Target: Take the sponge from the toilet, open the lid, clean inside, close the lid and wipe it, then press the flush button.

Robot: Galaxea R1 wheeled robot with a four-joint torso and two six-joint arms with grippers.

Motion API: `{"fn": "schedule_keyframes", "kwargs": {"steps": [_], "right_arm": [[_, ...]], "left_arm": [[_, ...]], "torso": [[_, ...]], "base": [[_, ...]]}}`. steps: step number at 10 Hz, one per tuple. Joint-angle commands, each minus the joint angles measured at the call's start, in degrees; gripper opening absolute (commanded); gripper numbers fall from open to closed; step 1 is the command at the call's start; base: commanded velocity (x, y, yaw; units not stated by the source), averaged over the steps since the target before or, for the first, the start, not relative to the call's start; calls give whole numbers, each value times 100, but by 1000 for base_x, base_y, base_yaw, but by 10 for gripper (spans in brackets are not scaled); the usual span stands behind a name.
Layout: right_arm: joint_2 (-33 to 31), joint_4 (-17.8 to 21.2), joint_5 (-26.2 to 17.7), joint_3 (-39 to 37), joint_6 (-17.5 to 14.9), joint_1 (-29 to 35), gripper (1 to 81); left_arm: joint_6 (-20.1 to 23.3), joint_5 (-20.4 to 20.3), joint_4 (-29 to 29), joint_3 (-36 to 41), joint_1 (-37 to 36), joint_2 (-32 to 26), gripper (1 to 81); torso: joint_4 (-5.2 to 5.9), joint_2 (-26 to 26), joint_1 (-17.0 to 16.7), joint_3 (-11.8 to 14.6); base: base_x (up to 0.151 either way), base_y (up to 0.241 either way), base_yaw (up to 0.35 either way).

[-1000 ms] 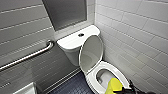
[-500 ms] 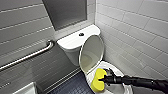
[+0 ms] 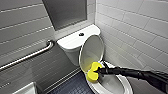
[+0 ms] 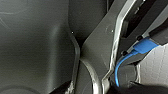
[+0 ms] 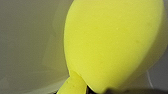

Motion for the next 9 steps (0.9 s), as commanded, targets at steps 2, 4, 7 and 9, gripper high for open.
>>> {"fn": "schedule_keyframes", "kwargs": {"steps": [2, 4, 7, 9], "right_arm": [[672, 114, 531, -459, 846, 682, 10], [717, 71, 664, -415, 962, 348, 10], [278, -140, 970, 59, 945, -433, 10], [-424, -255, 1366, 849, 945, -768, 10]], "left_arm": [[42, 518, -15, 117, 118, -91, 811], [33, 518, -15, 117, 118, -82, 811], [42, 519, -6, 117, 127, -100, 811], [42, 519, -6, 143, 127, -83, 811]], "torso": [[0, 0, 0, 0], [0, 0, 0, 0], [0, 0, 0, 0], [0, 0, 0, 0]], "base": [[0, 0, 0], [0, 0, 0], [0, 0, 0], [0, 0, 0]]}}
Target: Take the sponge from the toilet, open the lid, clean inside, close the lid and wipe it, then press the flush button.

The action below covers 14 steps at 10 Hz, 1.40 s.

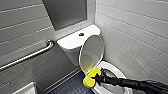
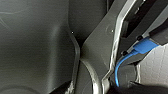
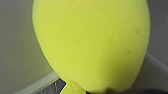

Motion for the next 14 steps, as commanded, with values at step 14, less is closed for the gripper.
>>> {"fn": "schedule_keyframes", "kwargs": {"steps": [14], "right_arm": [[-3715, -224, 2449, 3276, -74, -2785, 10]], "left_arm": [[82, 521, 99, 117, 127, -73, 811]], "torso": [[2, 0, 0, 0]], "base": [[0, 0, 0]]}}
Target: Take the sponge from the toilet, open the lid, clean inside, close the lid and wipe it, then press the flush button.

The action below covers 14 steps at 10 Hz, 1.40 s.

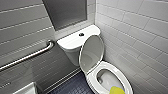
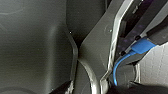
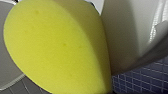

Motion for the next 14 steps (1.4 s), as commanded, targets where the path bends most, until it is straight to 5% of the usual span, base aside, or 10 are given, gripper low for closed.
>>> {"fn": "schedule_keyframes", "kwargs": {"steps": [1, 3, 6, 9, 14], "right_arm": [[-838, -45, 508, 659, -232, -866, 10], [-1119, -54, 862, 625, -521, -1691, 10], [-1190, -195, 827, -17, -1085, -2554, 10], [-988, -1803, 510, -747, -1094, -3257, 10], [-312, -2409, 791, -1529, -1076, -3960, 10]], "left_arm": [[54, 499, 53, 107, 125, -127, 811], [45, 446, 0, 125, 116, -180, 811], [28, 473, -9, 212, -15, -268, 811], [10, 499, -9, 599, -288, -541, 811], [-34, 517, -44, 1434, -921, -1279, 811]], "torso": [[0, 0, 0, 0], [2, 0, 0, 0], [2, -2, 0, 0], [2, -2, 0, 0], [2, -2, 0, 2]], "base": [[0, 0, 0], [0, 0, 0], [0, 0, 0], [0, 0, 0], [0, 0, 0]]}}
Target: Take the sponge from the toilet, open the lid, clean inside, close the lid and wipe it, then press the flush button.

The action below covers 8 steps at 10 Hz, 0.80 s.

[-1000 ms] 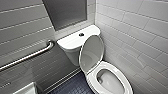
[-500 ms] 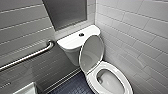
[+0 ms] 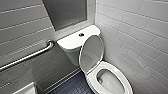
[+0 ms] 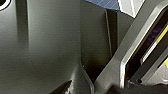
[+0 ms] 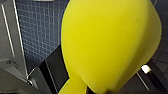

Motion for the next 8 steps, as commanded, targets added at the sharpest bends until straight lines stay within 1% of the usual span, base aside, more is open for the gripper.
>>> {"fn": "schedule_keyframes", "kwargs": {"steps": [1, 4, 5, 6, 7, 8], "right_arm": [[-94, -475, 68, -32, -21, -249, 10], [144, -537, 96, -252, -21, -354, 10], [213, -546, 96, -304, -21, -372, 10], [249, -546, 96, -340, -21, -381, 10], [302, -546, 96, -383, -21, -399, 10], [337, -546, 104, -392, -12, -390, 10]], "left_arm": [[-17, 460, -38, 835, -337, -622, 811], [-272, 460, -38, 1111, -679, -914, 811], [-333, 460, -38, 1266, -793, -1044, 811], [-404, 460, -47, 1410, -943, -1169, 811], [-605, 460, -38, 1602, -1154, -1309, 811], [-712, 469, -38, 1752, -1374, -1406, 811]], "torso": [[0, 0, 0, 0], [0, -2, 0, 0], [0, 571, -369, 0], [0, 575, -372, 0], [0, 632, -406, 0], [0, 769, -494, 0]], "base": [[0, 0, 0], [0, 0, 0], [0, 0, 0], [0, 0, 0], [0, 0, 0], [0, 0, 0]]}}
